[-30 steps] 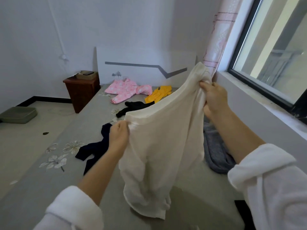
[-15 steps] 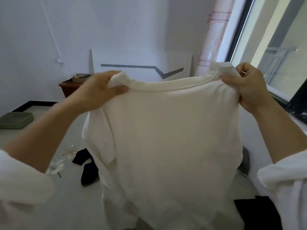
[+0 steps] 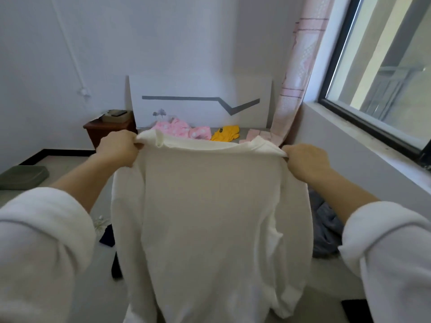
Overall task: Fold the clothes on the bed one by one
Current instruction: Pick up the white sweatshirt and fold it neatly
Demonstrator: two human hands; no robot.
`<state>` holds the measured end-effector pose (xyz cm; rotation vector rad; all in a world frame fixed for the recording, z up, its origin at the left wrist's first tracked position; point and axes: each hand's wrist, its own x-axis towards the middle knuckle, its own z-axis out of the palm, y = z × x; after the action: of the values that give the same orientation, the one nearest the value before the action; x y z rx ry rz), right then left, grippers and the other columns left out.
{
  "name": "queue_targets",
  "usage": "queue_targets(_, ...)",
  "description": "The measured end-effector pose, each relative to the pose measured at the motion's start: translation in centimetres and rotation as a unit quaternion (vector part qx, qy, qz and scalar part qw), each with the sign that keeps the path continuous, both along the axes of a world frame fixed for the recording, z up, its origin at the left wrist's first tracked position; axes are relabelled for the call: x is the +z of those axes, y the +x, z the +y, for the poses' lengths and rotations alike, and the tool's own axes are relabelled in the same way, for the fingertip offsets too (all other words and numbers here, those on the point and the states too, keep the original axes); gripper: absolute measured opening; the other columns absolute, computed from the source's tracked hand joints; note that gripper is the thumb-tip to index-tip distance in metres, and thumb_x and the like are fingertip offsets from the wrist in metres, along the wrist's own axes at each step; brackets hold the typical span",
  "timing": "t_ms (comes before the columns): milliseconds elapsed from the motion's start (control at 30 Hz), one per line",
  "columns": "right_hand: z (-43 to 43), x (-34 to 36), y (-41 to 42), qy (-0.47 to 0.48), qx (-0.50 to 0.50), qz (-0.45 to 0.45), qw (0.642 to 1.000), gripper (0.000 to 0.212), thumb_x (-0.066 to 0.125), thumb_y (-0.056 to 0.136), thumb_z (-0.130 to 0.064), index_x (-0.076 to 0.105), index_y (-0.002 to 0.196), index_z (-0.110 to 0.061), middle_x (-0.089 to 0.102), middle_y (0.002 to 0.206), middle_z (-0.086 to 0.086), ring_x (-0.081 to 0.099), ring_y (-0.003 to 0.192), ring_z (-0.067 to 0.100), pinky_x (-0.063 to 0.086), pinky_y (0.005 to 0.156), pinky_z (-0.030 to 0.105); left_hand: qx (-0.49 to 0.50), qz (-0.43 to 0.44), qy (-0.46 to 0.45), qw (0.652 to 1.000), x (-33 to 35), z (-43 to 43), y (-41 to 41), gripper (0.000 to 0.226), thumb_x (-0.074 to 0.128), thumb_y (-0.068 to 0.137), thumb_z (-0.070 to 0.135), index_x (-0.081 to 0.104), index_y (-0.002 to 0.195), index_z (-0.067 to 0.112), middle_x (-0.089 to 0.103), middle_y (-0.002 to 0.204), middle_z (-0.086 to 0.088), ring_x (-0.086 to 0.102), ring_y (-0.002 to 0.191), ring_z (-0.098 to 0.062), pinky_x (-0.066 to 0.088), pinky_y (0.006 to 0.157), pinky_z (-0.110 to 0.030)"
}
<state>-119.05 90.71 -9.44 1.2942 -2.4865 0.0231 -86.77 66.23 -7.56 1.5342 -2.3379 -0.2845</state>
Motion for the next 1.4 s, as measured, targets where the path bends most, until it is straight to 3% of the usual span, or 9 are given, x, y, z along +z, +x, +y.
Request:
queue_targets(133, -2.8, 2.3, -0.5, -0.107, -0.093, -0.198, 0.970, 0.024, 0.038, 0.093, -0.017, 0.059, 0.092, -0.008, 0.068, 0.079, 0.014, 0.068, 0.062, 0.029, 0.047, 0.050, 0.027, -0.013, 0.376, 0.175, 0.910, 0.8, -1.2, -1.2, 0.028, 0.058, 0.092, 0.011, 0.055, 0.119, 0.016, 0.057, 0.113, -0.011, 0.059, 0.099, -0.032, 0.056, 0.081, -0.045)
queue_targets(233, -3.9, 4.2, -0.4, -0.297, -0.063, -0.527, 0.794, 0.019, 0.037, 0.097, -0.015, 0.053, 0.099, -0.006, 0.068, 0.071, 0.017, 0.068, 0.056, 0.026, 0.056, 0.051, 0.032, -0.002, 0.449, 0.093, 0.889, 2.4, -1.2, -2.4, 0.013, 0.044, 0.096, 0.029, 0.051, 0.084, 0.029, 0.049, 0.082, -0.001, 0.051, 0.081, -0.022, 0.043, 0.059, -0.029)
queue_targets(400, -2.4, 2.4, 0.4, -0.417, 0.040, -0.224, 0.880, 0.033, 0.034, 0.091, -0.020, 0.065, 0.097, -0.010, 0.059, 0.106, 0.017, 0.052, 0.104, 0.028, 0.039, 0.097, 0.045, -0.027, 0.510, -0.094, 0.855, 2.0, 0.4, -0.9, 0.023, 0.044, 0.092, 0.028, 0.039, 0.070, 0.027, 0.035, 0.064, 0.012, 0.035, 0.055, 0.004, 0.030, 0.052, -0.014)
queue_targets(500, 0.3, -0.4, 1.3, -0.348, 0.030, -0.161, 0.923, 0.040, 0.036, 0.095, -0.019, 0.057, 0.130, -0.014, 0.049, 0.135, 0.022, 0.030, 0.136, 0.036, 0.003, 0.116, 0.054, -0.050, 0.461, -0.110, 0.879, -2.0, 2.0, 1.8, 0.011, 0.045, 0.092, 0.032, 0.052, 0.084, 0.031, 0.053, 0.083, 0.008, 0.050, 0.084, -0.010, 0.042, 0.074, -0.031)
queue_targets(633, 3.9, -5.7, 3.0, -0.250, 0.034, -0.157, 0.955, 0.050, 0.032, 0.087, -0.025, 0.062, 0.124, -0.010, 0.060, 0.122, 0.024, 0.041, 0.127, 0.037, 0.000, 0.116, 0.052, -0.071, 0.410, 0.004, 0.909, -9.4, 5.9, 5.6, 0.023, 0.047, 0.099, 0.025, 0.056, 0.093, 0.045, 0.039, 0.146, 0.009, 0.032, 0.140, -0.021, 0.035, 0.100, -0.035)
queue_targets(767, 7.6, -13.2, 5.7, -0.167, 0.028, -0.203, 0.964, 0.059, 0.029, 0.079, -0.038, 0.072, 0.105, -0.007, 0.064, 0.104, 0.029, 0.052, 0.104, 0.043, 0.028, 0.105, 0.051, -0.047, 0.373, 0.141, 0.916, -17.2, 10.5, 9.8, 0.042, 0.050, 0.098, 0.024, 0.057, 0.094, 0.065, 0.036, 0.151, 0.008, 0.031, 0.138, -0.013, 0.031, 0.101, -0.035)
queue_targets(1033, 14.3, -27.8, 11.9, 0.148, -0.082, -0.360, 0.918, 0.026, 0.047, 0.095, -0.019, 0.071, 0.105, -0.022, 0.067, 0.103, 0.013, 0.061, 0.099, 0.032, 0.043, 0.077, 0.032, -0.059, 0.146, 0.384, 0.910, -30.9, 17.4, 16.7, 0.019, 0.070, 0.078, -0.004, 0.060, 0.072, 0.010, 0.060, 0.074, -0.008, 0.054, 0.074, -0.023, 0.039, 0.064, -0.026)
queue_targets(1300, 22.0, -38.1, 17.4, 0.289, -0.054, -0.333, 0.896, 0.033, 0.045, 0.096, -0.022, 0.062, 0.124, -0.024, 0.059, 0.127, 0.002, 0.055, 0.114, 0.018, 0.040, 0.096, 0.025, -0.045, -0.008, 0.520, 0.853, -40.7, 22.4, 20.5, 0.013, 0.064, 0.077, 0.003, 0.056, 0.069, 0.010, 0.058, 0.094, -0.017, 0.057, 0.095, -0.038, 0.047, 0.087, -0.039)
queue_targets(1400, 24.6, -41.6, 18.5, 0.382, -0.072, -0.328, 0.861, 0.047, 0.039, 0.098, -0.028, 0.034, 0.145, -0.032, 0.042, 0.145, 0.004, 0.043, 0.128, 0.021, 0.035, 0.104, 0.028, -0.082, -0.108, 0.535, 0.834, -44.2, 24.2, 20.9, 0.012, 0.063, 0.083, 0.006, 0.056, 0.083, 0.015, 0.033, 0.148, -0.020, 0.036, 0.134, -0.034, 0.036, 0.097, -0.026)
